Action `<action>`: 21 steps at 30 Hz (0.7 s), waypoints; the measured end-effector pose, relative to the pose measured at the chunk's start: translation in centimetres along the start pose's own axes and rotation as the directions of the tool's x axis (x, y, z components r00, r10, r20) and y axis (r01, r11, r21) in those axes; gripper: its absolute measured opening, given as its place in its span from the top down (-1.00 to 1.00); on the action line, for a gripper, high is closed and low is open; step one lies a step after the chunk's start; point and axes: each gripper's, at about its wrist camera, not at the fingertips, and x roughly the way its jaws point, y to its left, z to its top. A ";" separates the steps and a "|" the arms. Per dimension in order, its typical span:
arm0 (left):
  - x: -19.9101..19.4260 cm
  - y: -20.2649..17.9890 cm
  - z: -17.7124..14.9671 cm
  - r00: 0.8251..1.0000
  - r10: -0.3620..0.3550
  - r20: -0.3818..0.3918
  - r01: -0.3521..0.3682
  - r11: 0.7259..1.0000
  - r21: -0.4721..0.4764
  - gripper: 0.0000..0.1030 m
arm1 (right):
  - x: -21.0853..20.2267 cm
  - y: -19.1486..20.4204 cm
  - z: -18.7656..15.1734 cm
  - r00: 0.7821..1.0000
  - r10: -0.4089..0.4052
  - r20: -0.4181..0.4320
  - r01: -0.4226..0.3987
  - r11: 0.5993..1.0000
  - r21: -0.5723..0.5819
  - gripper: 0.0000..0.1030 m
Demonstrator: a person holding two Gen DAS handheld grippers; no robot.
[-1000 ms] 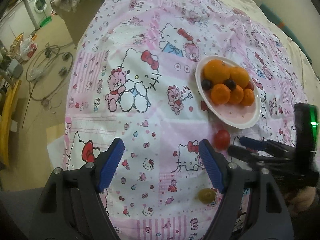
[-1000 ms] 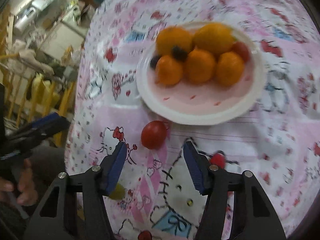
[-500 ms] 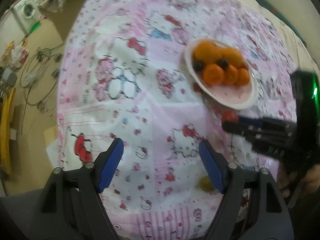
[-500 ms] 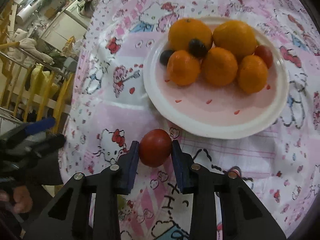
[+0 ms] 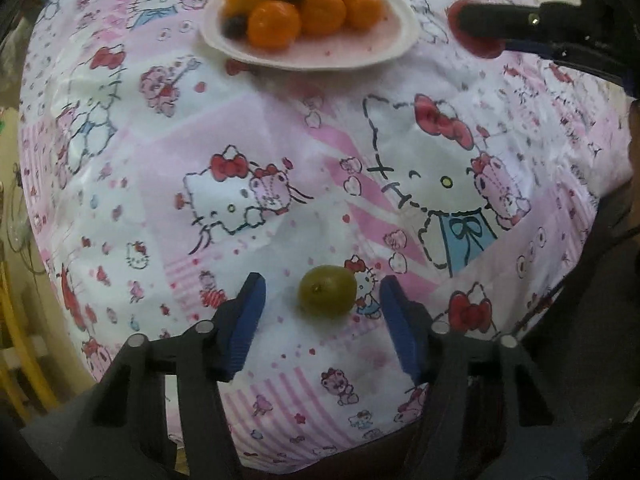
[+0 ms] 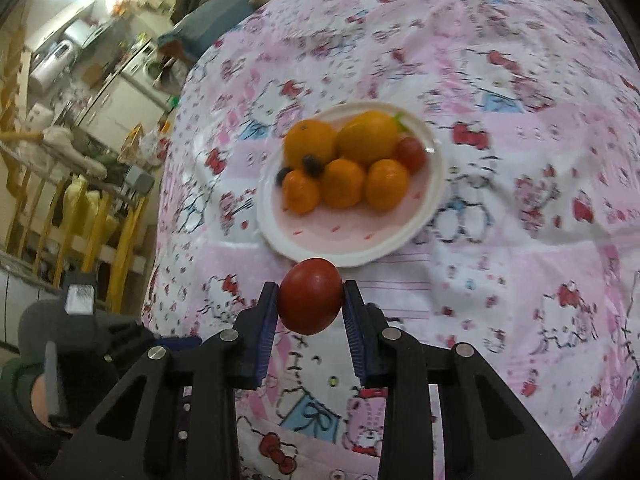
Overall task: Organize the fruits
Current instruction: 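Grasp the last red tomato with the right tool while the left tool grasps the green grape, then carry the tomato and green grape onto the plate and open both tools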
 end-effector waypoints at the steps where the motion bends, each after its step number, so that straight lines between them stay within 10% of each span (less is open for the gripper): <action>1: 0.1 -0.2 0.1 1.000 0.004 0.000 -0.004 1.000 0.004 0.06 | -0.1 -0.4 -0.1 1.000 0.001 0.005 -0.001 1.000 0.017 0.35; 10: 0.4 -2.0 1.0 0.998 0.054 -0.012 -0.054 0.998 0.039 0.54 | -1.7 -3.2 -0.4 0.999 -0.023 0.049 0.018 0.996 0.091 0.35; 21: -3.8 -3.5 2.9 0.989 0.087 0.123 -0.092 0.995 0.036 0.56 | -2.6 -3.5 -0.6 0.997 -0.023 0.075 0.016 0.995 0.099 0.35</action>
